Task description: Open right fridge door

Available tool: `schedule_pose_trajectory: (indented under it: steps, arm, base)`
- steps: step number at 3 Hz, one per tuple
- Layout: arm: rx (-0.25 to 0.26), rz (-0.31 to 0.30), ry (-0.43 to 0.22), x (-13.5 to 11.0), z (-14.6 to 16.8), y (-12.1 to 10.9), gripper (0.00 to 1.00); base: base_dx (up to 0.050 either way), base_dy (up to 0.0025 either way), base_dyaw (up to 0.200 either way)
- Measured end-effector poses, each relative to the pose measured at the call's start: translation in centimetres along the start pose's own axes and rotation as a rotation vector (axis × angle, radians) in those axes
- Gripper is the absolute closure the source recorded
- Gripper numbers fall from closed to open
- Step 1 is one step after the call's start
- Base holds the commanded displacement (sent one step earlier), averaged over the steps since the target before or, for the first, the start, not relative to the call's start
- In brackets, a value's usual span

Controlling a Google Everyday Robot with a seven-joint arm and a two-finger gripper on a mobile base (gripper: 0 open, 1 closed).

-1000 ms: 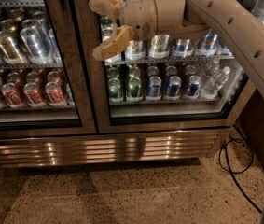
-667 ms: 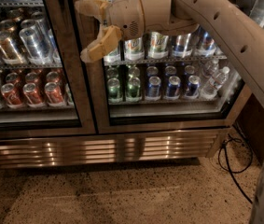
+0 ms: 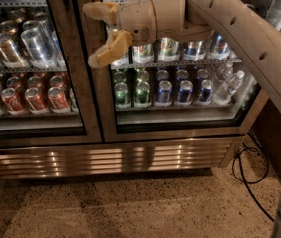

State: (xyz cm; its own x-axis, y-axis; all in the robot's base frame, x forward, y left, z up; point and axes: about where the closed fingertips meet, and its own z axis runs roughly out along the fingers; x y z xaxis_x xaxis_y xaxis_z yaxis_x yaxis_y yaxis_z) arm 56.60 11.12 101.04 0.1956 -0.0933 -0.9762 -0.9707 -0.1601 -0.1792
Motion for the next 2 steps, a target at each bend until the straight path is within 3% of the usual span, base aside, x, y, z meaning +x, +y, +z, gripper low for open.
schedule_pose_trajectory:
  steps: [1,2]
  arm:
    - [0.067,0.017,-0.028,1.06,-2.75,0.40,0.00]
    - [0.067,0.017,-0.029,1.06,-2.75,0.40,0.00]
  base:
    - [0.000,0.00000,0.000]
    - [0.000,0.00000,0.000]
